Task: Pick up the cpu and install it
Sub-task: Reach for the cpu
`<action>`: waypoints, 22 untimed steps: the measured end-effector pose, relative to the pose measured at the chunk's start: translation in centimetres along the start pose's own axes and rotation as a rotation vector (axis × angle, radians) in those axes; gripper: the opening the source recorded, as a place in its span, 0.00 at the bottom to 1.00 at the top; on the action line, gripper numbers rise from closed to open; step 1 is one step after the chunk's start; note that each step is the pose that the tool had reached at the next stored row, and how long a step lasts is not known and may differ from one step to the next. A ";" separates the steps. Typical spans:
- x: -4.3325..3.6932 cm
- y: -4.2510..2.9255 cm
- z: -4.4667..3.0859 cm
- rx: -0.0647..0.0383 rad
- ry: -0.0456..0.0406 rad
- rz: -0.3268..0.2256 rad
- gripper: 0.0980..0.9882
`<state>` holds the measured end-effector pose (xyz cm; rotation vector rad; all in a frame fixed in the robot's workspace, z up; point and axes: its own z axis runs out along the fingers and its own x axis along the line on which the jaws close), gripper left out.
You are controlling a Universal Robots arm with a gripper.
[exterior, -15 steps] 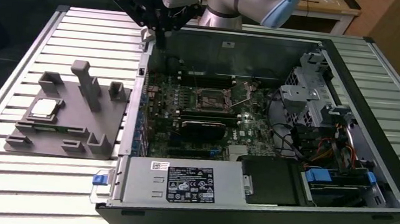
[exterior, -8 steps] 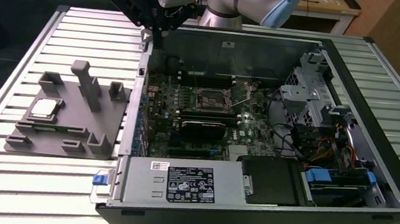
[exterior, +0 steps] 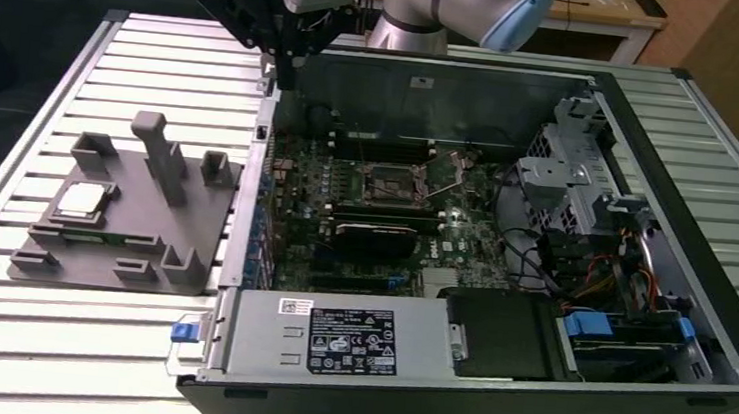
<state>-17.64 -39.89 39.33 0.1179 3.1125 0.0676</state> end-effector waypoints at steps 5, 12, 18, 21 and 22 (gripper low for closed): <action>0.52 -0.04 -0.01 0.000 0.0000 0.000 0.01; 1.24 -0.09 -0.03 0.000 -0.0001 0.000 0.01; 1.87 -0.14 -0.04 0.000 -0.0001 0.000 0.01; 2.15 -0.16 -0.05 0.000 0.0000 0.000 0.01; 2.25 -0.17 -0.06 0.000 0.0000 0.000 0.01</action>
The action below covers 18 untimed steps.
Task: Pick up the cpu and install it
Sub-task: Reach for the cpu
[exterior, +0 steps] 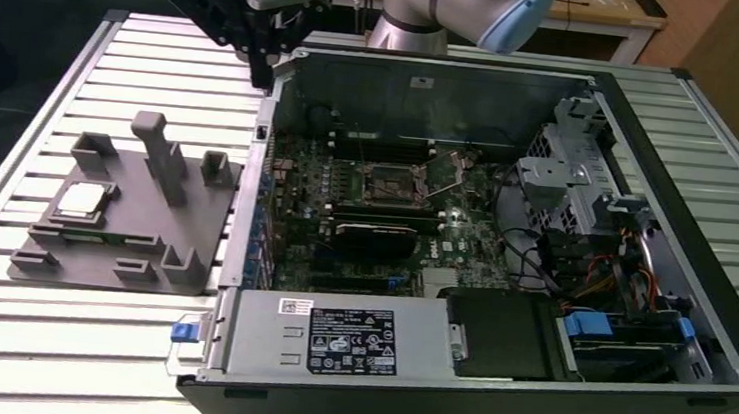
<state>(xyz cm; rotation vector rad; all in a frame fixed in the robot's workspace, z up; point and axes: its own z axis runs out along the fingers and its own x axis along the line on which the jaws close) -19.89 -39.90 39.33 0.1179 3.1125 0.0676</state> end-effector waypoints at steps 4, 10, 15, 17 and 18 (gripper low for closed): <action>0.39 -0.03 -0.01 0.000 0.0000 0.000 0.01; 1.22 -0.09 -0.02 0.000 0.0000 0.000 0.01; 2.06 -0.16 -0.02 0.000 0.0000 0.000 0.01; 2.39 -0.18 -0.03 0.000 -0.0001 0.000 0.01; 2.53 -0.19 -0.03 0.000 0.0000 0.000 0.01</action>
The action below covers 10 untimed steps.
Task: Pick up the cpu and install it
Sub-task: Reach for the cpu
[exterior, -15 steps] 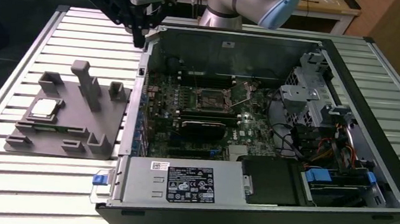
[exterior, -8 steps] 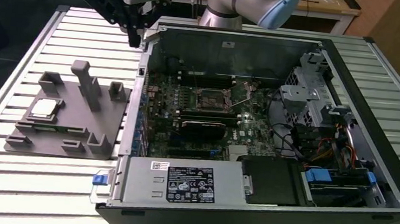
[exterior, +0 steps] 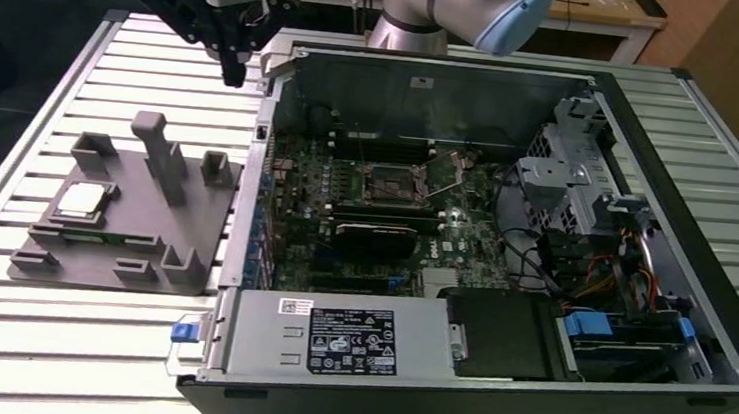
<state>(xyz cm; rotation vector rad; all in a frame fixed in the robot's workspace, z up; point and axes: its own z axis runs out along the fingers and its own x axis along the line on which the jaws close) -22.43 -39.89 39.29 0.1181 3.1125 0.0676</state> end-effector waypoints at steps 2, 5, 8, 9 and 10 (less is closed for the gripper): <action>0.25 -0.02 0.00 0.000 0.0000 0.000 0.01; 0.61 -0.05 -0.01 0.000 0.0000 0.000 0.01; 0.92 -0.07 -0.01 0.000 0.0000 0.000 0.01; 1.02 -0.08 -0.02 0.000 0.0000 0.000 0.01; 1.14 -0.09 -0.02 0.000 0.0000 0.000 0.01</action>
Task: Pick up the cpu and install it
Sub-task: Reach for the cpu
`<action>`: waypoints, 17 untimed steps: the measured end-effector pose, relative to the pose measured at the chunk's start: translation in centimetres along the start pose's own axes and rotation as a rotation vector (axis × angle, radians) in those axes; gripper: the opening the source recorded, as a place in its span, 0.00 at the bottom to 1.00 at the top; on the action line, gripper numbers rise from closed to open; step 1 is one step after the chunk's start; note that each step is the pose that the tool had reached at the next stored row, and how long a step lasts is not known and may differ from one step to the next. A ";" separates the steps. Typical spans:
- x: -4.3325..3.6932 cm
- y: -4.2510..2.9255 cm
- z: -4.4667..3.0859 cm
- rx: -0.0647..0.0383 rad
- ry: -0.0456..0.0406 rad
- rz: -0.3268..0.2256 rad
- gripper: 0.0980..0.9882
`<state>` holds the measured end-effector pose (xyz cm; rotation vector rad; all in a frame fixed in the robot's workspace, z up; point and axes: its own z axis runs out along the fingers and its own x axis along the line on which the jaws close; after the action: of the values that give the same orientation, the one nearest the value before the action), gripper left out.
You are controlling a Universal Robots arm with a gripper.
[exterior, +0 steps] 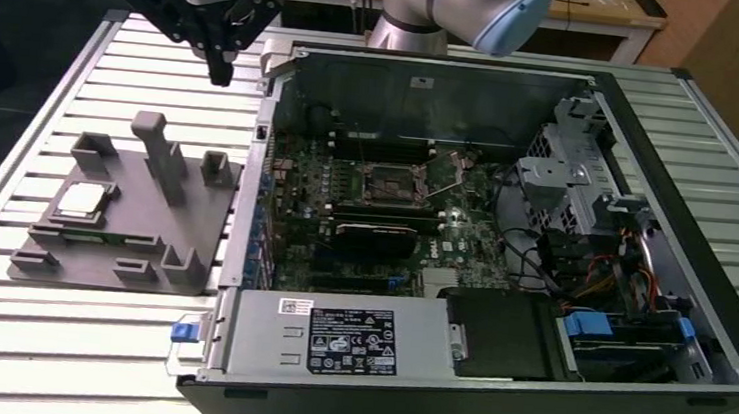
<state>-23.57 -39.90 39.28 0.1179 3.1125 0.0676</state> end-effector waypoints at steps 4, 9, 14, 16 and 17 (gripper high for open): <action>0.45 -0.03 -0.01 0.000 0.0000 0.000 0.01; 1.04 -0.08 -0.01 0.000 0.0000 0.000 0.01; 1.60 -0.12 -0.02 0.000 0.0000 0.000 0.01; 1.80 -0.13 -0.02 0.000 0.0000 0.000 0.01; 1.91 -0.14 -0.03 0.000 0.0000 0.000 0.01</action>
<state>-25.49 -39.89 39.25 0.1179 3.1125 0.0676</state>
